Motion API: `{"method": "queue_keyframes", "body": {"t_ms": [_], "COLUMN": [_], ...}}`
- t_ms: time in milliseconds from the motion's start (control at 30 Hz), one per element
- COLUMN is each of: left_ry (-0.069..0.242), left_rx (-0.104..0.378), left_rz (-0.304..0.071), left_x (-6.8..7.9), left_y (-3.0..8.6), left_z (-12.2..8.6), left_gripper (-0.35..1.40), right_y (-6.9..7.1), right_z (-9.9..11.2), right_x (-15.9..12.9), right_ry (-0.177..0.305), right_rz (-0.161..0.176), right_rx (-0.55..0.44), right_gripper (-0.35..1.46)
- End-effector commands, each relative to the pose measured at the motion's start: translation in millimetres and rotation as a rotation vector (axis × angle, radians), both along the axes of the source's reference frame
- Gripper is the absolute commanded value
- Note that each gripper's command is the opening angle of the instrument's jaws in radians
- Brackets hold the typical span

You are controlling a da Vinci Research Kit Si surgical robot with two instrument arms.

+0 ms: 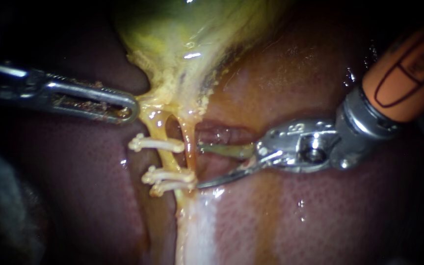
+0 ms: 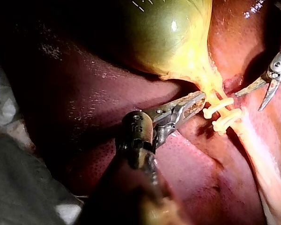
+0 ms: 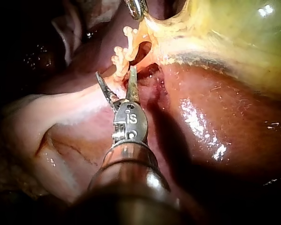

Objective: Go to the cutting position left tube

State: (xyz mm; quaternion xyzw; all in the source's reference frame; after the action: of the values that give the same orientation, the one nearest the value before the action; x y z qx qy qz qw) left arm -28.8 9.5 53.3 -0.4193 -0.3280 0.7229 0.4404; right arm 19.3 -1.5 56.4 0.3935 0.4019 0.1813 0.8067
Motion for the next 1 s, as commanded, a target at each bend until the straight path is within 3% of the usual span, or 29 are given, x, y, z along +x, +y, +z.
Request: {"method": "queue_keyframes", "body": {"t_ms": [33, 433, 733, 1000], "left_ry": [0.0, 0.0, 0.0, 0.0], "left_rx": [0.0, 0.0, 0.0, 0.0], "left_rz": [0.0, 0.0, 0.0, -0.001], "left_x": [0.0, 0.0, 0.0, -0.1], "left_y": [0.0, 0.0, 0.0, 0.0], "left_z": [0.0, 0.0, 0.0, 0.0], "left_gripper": [-0.35, -0.35, -0.35, -0.35], "right_y": [-0.1, -0.4, -1.2, -0.5], "right_z": [0.0, 0.7, 2.7, 4.2], "right_x": [0.2, 1.7, 2.7, 3.1], "right_ry": [-0.002, -0.008, -0.009, -0.001], "right_rz": [-0.003, -0.006, -0.025, -0.049], "right_rx": [0.005, 0.017, 0.024, 0.025], "right_gripper": [1.32, 1.3, 1.3, 1.3]}}
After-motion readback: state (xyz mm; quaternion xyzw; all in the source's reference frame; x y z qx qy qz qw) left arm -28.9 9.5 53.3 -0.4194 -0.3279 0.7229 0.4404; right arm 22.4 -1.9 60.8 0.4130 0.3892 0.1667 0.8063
